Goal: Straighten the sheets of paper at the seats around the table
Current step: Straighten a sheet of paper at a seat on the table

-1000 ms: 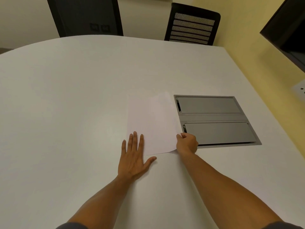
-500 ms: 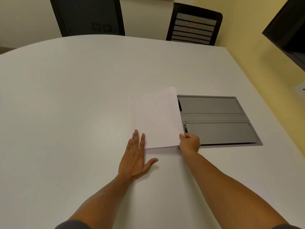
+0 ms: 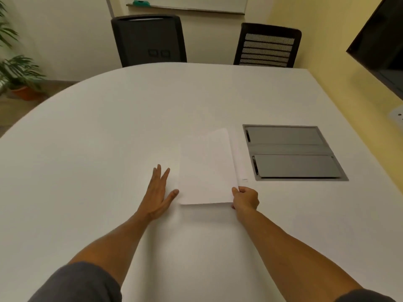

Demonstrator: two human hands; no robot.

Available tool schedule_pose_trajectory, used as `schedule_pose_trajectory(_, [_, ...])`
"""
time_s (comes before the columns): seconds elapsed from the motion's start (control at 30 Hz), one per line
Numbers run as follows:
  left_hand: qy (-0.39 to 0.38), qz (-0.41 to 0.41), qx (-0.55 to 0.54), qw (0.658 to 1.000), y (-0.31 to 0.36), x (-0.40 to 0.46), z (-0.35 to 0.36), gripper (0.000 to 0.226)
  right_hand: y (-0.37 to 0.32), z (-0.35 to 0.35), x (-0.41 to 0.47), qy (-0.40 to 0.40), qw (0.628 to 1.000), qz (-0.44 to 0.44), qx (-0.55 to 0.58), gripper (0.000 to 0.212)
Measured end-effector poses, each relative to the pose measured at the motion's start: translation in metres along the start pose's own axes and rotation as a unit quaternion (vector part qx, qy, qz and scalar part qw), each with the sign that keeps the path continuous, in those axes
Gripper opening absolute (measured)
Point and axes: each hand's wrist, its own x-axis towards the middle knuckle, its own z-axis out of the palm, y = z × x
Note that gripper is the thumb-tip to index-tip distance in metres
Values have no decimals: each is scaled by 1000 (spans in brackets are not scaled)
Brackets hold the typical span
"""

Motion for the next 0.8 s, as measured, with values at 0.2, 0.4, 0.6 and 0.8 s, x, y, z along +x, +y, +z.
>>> schedule_pose_trajectory(0.2, [-47, 3, 63, 997, -6, -63, -16, 78, 49, 17, -69, -57, 998, 21, 16, 11])
schedule_pose_trajectory(0.4, [-167, 3, 178, 970, -27, -138, -29, 88, 110, 22, -131, -102, 993, 57, 1, 9])
schedule_pose_trajectory(0.6, [-233, -61, 216, 946, -48, -215, -30, 99, 155, 21, -182, -147, 986, 58, -45, 5])
schedule_pose_trajectory(0.8, [-271, -103, 257, 922, -52, -254, -20, 107, 185, 17, -221, -205, 944, -58, -251, 13])
